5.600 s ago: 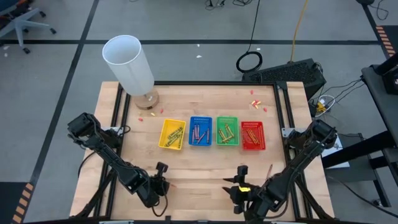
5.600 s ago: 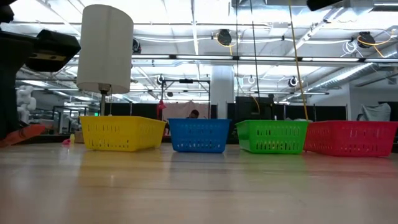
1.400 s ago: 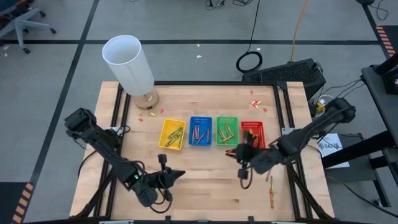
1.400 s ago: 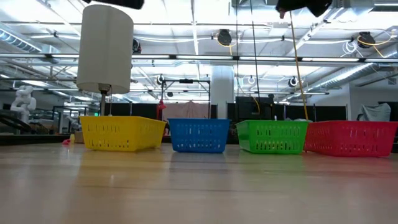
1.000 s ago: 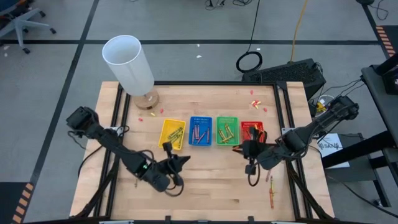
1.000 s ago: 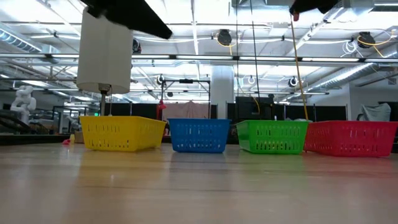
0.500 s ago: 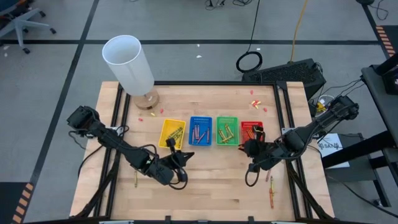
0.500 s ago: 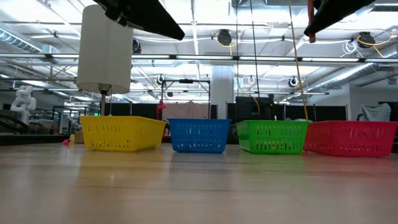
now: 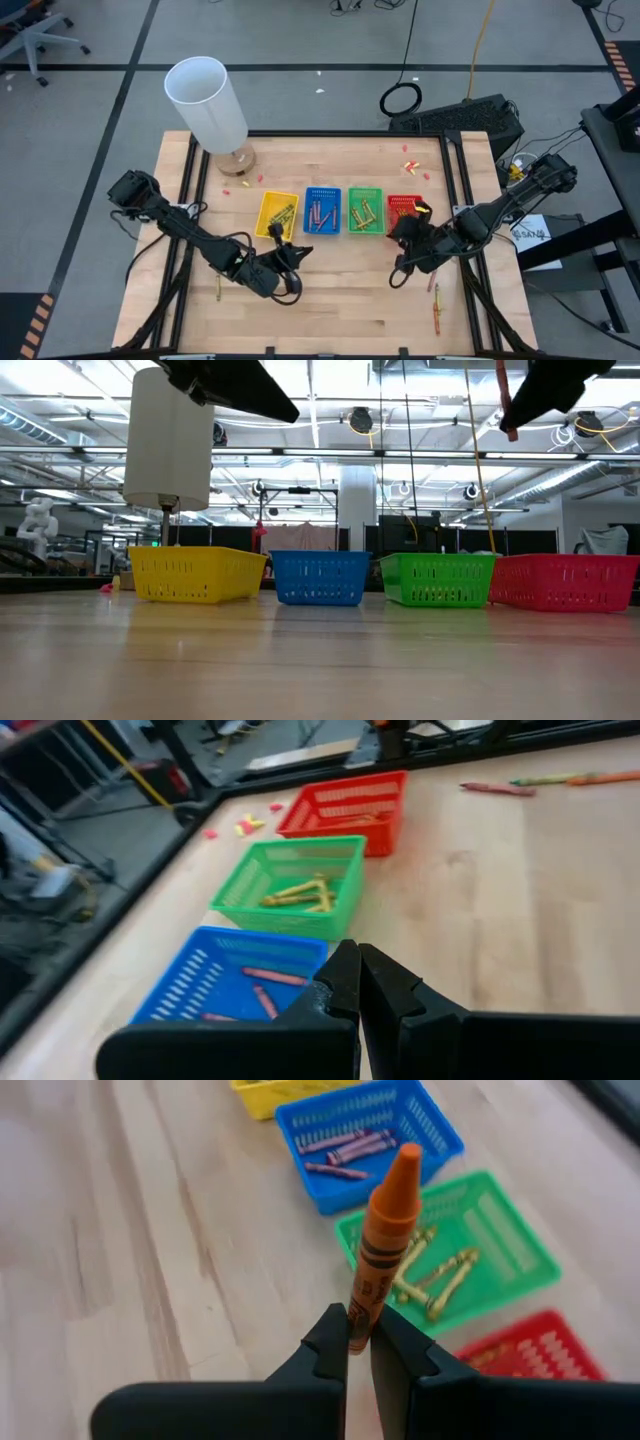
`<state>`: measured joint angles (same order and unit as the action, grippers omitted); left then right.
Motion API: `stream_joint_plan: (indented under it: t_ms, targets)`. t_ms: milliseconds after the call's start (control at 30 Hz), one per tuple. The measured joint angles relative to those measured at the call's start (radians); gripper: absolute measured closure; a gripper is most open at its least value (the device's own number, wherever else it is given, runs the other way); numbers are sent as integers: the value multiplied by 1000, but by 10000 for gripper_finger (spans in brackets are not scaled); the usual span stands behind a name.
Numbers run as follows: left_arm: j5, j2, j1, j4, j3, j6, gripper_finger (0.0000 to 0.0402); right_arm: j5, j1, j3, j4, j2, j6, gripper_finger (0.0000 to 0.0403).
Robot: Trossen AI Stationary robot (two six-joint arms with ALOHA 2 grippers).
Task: Sort crayons
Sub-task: Put the orange crayon into the red bin
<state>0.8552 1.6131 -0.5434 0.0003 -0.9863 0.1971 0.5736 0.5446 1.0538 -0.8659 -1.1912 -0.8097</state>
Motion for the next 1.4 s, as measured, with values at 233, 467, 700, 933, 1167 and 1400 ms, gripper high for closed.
stream_joint_plan:
  t_ms: [233,467,700,933,1167,1400]
  targets:
    - [-102,0,0,0,0,7,400,0,0,0,-80,0,-257,397]
    - [-185,0,-1,-1,0,8,400,-7,0,0,-213,-14,-484,397]
    - [-216,0,-2,-2,0,8,400,-87,-9,-39,-315,-67,-677,397]
    - [-217,0,-2,-2,0,8,400,-170,-44,-144,-313,-114,-825,397]
    - [-217,0,-2,-3,0,8,400,-189,-112,-204,-269,-117,-840,397]
    - [-217,0,-2,-3,0,8,400,-235,-209,-241,-192,-117,-784,397]
